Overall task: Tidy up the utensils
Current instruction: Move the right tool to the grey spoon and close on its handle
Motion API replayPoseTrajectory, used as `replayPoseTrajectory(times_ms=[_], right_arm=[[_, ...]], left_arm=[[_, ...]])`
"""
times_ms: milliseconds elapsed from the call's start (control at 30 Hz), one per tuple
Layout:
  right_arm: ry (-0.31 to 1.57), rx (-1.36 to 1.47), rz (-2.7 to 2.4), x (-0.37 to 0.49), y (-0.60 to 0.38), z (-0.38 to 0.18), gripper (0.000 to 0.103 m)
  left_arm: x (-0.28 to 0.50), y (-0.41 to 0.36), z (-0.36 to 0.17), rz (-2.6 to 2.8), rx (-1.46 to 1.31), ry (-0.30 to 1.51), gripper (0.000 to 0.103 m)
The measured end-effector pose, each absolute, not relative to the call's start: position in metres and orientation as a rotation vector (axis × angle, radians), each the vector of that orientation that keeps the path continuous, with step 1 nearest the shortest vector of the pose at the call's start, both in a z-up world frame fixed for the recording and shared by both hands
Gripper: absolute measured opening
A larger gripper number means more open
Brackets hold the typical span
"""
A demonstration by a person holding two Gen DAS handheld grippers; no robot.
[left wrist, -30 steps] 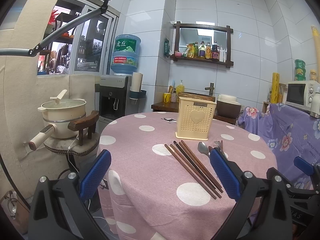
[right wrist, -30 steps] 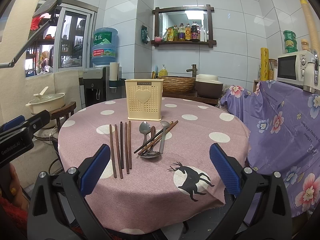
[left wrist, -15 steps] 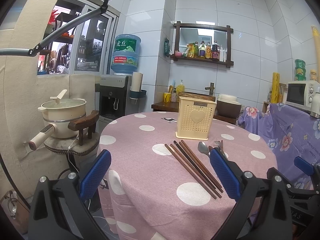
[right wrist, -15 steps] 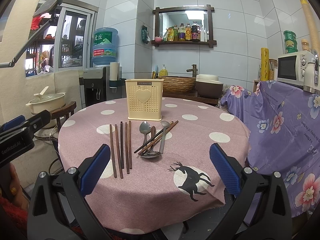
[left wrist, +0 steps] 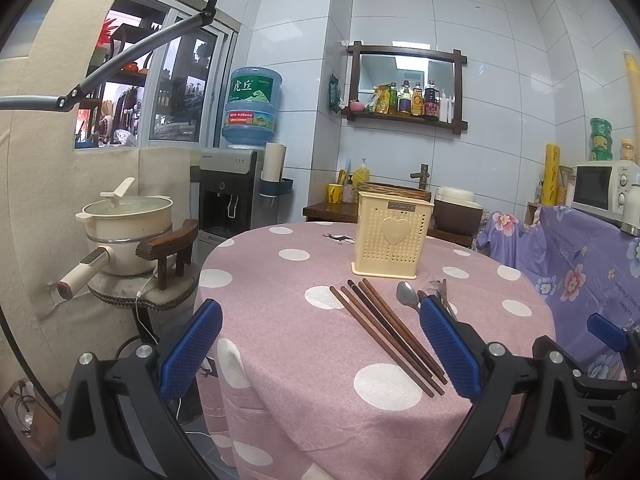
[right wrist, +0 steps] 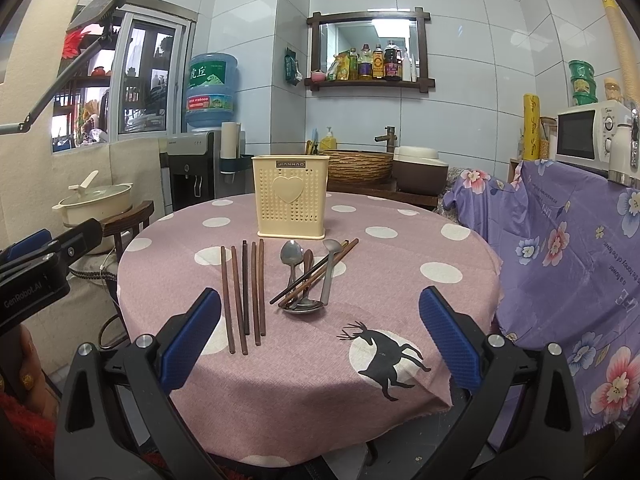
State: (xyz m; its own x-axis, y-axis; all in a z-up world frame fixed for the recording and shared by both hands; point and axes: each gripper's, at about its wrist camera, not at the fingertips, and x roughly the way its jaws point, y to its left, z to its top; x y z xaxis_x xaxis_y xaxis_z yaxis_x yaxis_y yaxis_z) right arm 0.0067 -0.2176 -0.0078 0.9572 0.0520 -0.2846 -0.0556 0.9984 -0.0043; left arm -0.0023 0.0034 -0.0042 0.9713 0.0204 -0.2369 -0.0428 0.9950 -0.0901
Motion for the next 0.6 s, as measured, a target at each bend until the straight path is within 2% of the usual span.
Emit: replayPoseTrajectory(times_ms=[400,600], right_arm=[[0.322,-0.002,0.079,0.017,-0.218,-0.015,0.098],[0.429,0.033,0.045,0.05,-0.23,-0.032,0.098]], left_arm=[[0.002,0.004,-0.009,0.024,-0.094,0.262,0.098],[0.043,0.011,-0.03,0.028,-0.102,0.441,0.098]])
